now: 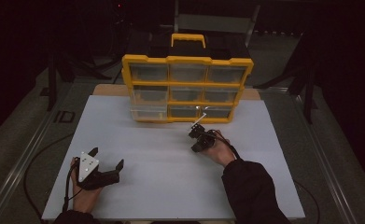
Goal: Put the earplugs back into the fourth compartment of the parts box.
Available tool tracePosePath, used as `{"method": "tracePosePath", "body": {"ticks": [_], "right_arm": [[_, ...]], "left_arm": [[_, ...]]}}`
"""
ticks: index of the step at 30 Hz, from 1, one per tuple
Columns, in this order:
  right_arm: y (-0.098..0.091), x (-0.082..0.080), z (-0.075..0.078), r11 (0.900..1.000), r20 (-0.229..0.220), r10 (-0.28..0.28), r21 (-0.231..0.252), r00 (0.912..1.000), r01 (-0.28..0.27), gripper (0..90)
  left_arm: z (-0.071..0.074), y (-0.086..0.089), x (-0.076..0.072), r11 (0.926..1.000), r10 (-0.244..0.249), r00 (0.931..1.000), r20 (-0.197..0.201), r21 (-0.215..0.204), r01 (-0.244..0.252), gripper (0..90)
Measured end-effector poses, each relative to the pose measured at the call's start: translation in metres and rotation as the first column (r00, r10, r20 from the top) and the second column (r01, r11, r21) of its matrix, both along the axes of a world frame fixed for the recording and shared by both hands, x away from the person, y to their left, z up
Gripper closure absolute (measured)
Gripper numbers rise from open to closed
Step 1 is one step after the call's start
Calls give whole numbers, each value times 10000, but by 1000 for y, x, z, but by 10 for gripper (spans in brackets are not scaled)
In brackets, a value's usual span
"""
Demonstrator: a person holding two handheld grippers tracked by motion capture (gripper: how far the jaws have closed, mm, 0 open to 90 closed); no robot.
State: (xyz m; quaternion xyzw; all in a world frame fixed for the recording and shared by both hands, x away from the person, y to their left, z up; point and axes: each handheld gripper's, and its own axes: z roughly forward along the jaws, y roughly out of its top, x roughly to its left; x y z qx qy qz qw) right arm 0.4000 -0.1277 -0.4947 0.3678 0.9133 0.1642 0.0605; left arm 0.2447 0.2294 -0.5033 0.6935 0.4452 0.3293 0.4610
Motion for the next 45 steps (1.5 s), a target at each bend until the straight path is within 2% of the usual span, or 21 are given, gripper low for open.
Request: {"method": "tracePosePath", "body": {"ticks": [10, 15, 38, 45], "right_arm": [[2, -4, 4, 10000, 94, 15, -70, 10000, -14, 798], [2, -5, 11, 9997, 222, -49, 241, 9997, 44, 797], [0, -13, 36, 9947, 621, -169, 1028, 9979, 105, 796], [4, -14, 52, 9899, 842, -135, 1416, 9964, 14, 796]], "left_arm": [[0, 0, 0, 10000, -6, 10000, -5, 3, 6, 4], [0, 0, 0, 10000, -9, 10000, -12, -3, 9, 4], [0, -1, 0, 10000, -7, 10000, -43, 13, 7, 4], [0, 0, 0, 10000, -6, 10000, -45, 16, 6, 4]]}}
